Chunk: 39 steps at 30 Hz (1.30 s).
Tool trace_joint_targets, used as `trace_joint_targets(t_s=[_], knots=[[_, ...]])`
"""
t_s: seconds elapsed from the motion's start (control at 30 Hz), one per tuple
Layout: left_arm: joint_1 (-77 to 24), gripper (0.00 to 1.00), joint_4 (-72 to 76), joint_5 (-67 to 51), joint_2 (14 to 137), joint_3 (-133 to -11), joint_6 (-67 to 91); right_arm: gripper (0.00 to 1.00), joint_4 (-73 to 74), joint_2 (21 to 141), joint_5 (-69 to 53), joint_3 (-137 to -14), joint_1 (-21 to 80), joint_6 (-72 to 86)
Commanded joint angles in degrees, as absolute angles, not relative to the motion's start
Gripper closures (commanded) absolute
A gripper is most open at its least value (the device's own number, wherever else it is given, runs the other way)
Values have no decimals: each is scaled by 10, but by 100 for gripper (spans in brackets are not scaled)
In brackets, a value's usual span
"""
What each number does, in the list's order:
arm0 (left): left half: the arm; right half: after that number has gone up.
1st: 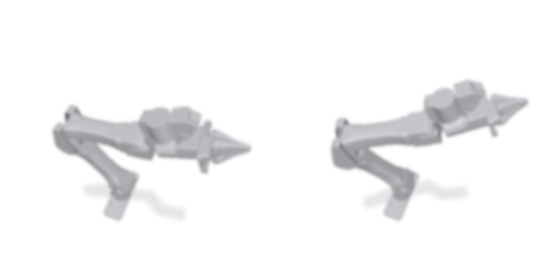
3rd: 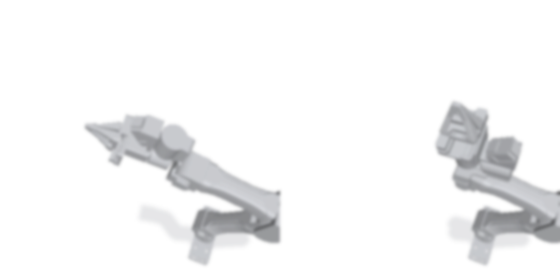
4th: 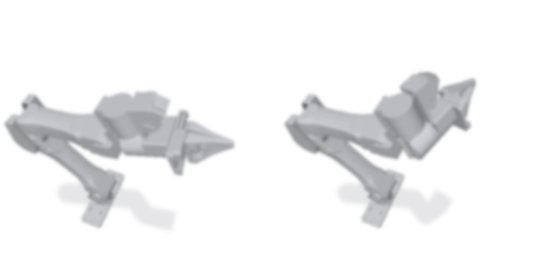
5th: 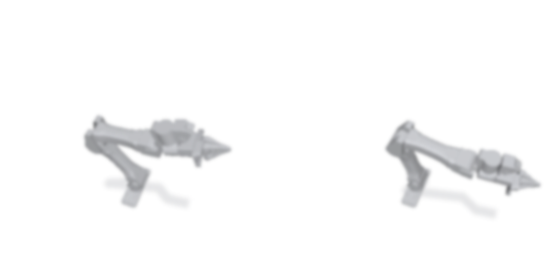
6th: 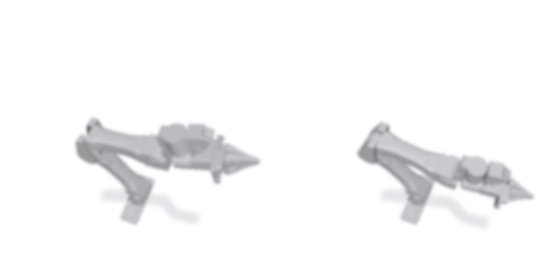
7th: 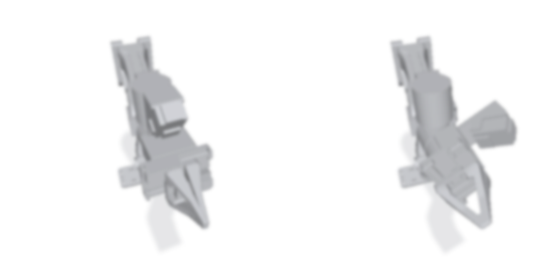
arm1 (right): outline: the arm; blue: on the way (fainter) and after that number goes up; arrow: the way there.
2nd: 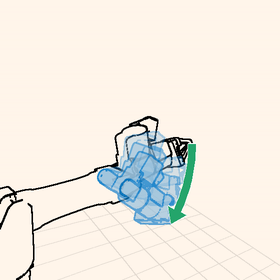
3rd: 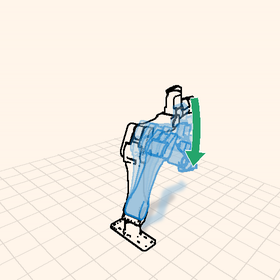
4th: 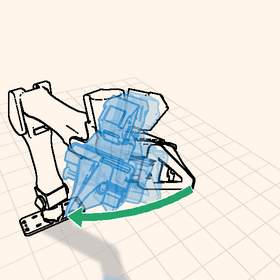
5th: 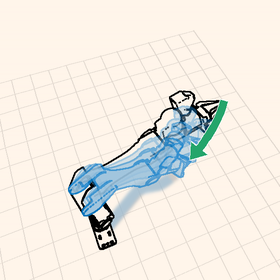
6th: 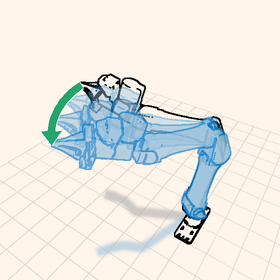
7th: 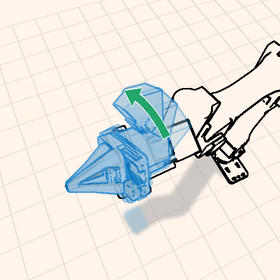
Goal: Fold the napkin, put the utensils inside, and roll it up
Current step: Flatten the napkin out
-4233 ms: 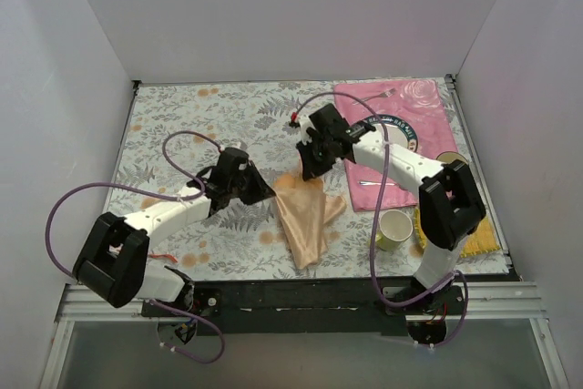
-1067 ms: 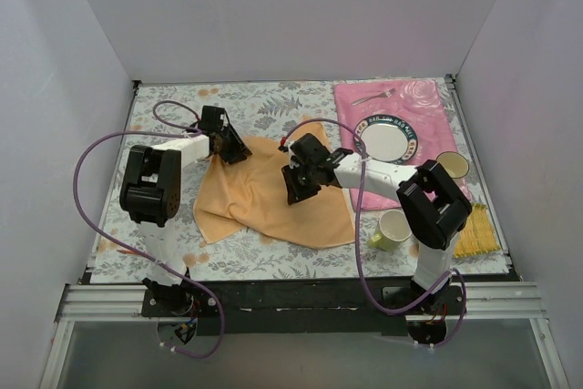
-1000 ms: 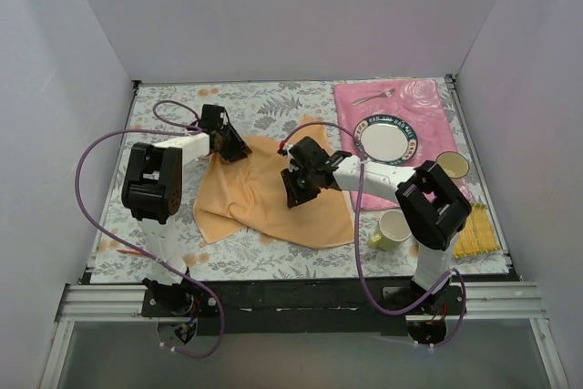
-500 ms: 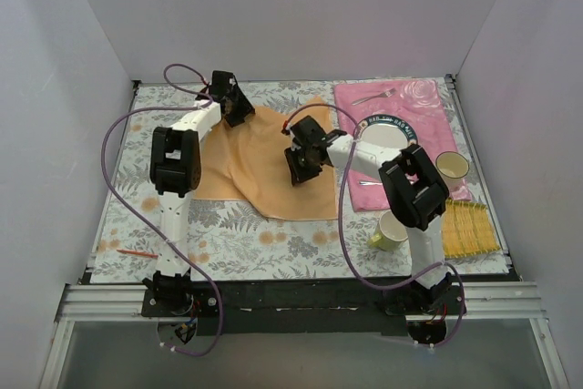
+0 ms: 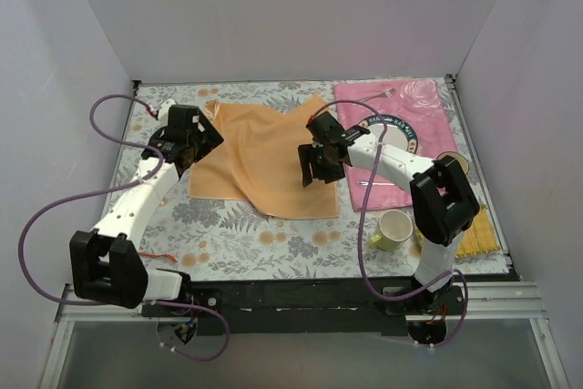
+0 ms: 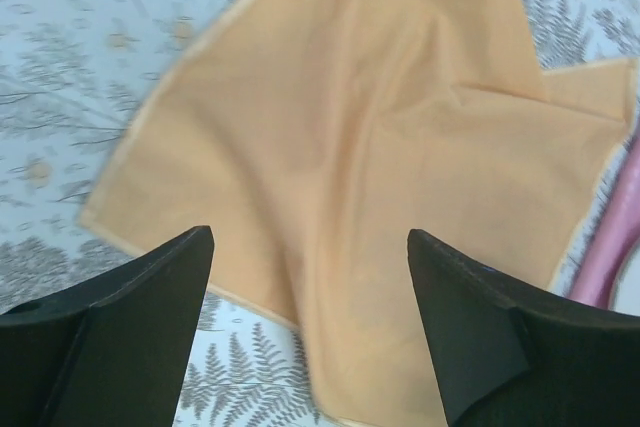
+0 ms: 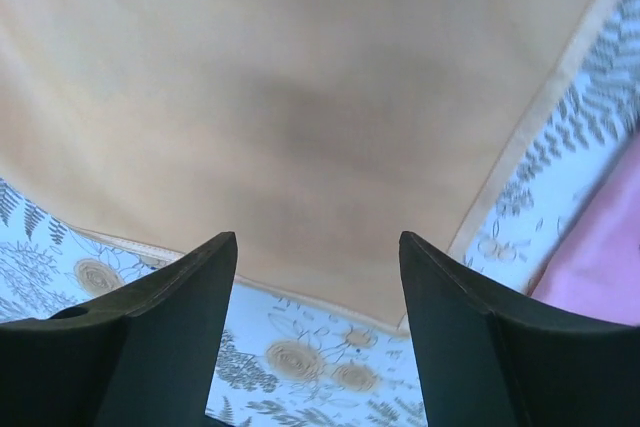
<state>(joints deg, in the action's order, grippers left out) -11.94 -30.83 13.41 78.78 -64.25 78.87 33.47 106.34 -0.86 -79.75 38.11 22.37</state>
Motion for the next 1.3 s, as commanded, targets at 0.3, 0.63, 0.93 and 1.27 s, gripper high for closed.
trace_joint_targets(t_s=[0.3, 0.63, 0.93, 1.27], knots=[[-60, 41, -403, 279, 903, -597, 865, 50, 476, 990, 183, -778, 404, 441], [-60, 47, -390, 287, 917, -561, 873, 51, 439, 930, 189, -709, 408, 455], [-57, 56, -367, 285, 940, -538, 868, 52, 437, 918, 191, -691, 407, 457], [-35, 89, -337, 254, 917, -500, 874, 51, 418, 890, 185, -623, 421, 527]])
